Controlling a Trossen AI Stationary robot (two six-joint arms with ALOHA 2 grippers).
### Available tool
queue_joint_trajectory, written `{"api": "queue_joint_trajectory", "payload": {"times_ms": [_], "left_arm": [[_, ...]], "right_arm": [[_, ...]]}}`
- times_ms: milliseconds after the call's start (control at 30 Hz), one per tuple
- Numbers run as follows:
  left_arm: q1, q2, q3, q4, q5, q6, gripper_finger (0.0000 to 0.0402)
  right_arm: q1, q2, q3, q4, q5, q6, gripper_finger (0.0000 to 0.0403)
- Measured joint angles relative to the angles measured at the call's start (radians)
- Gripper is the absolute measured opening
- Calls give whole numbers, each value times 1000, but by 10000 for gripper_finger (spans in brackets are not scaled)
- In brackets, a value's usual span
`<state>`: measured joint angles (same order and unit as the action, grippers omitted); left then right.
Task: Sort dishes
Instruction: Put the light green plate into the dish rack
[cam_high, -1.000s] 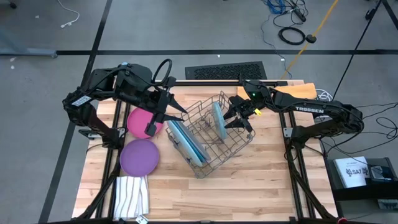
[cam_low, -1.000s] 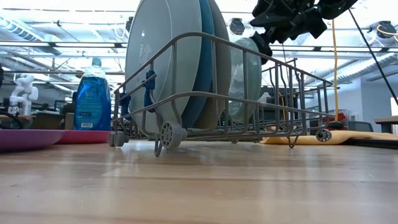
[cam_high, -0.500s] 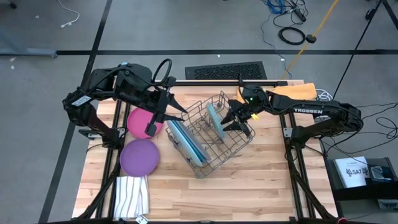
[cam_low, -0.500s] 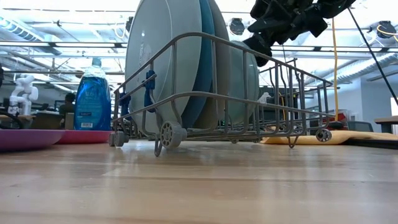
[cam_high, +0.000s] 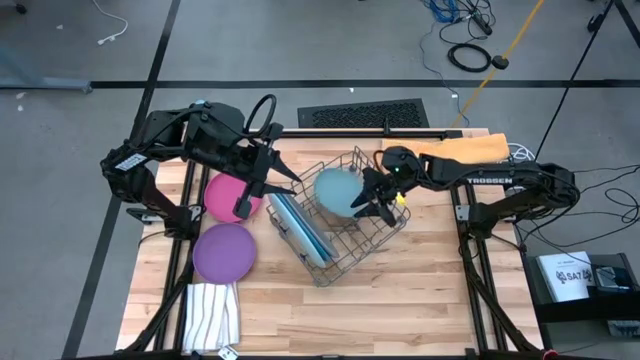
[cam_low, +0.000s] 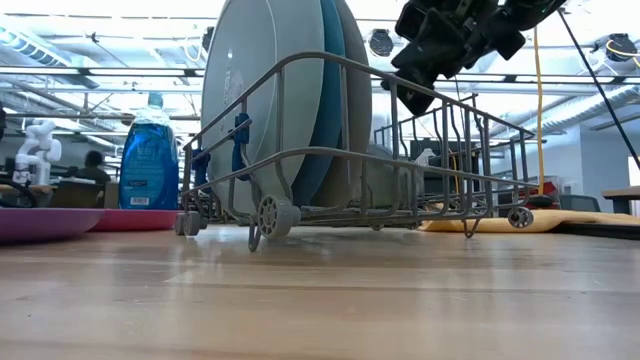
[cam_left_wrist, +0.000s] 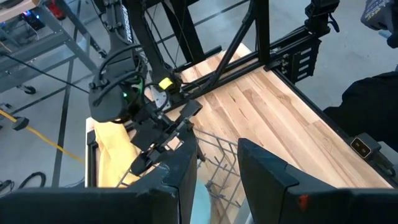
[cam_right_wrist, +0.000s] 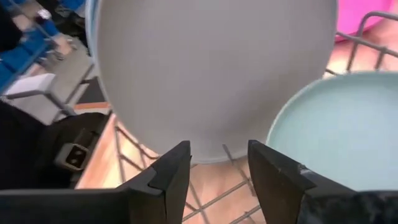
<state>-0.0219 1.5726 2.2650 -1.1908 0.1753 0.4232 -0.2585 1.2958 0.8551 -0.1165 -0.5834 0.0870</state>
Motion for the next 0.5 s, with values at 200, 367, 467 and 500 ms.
{"api": "queue_joint_trajectory", "payload": {"times_ms": [200, 367, 467, 500], "left_arm": [[0, 0, 0, 0, 0, 0, 118], [0, 0, 0, 4, 0, 0, 118], [0, 0, 0, 9, 0, 0, 118], [0, 0, 0, 9, 0, 0, 118]], "right_arm": [[70, 0, 0, -50, 147, -111, 155], [116, 1, 0, -92, 291, -160, 155], [142, 1, 0, -93, 353, -155, 159], [151, 5, 0, -90, 375, -155, 163]]}}
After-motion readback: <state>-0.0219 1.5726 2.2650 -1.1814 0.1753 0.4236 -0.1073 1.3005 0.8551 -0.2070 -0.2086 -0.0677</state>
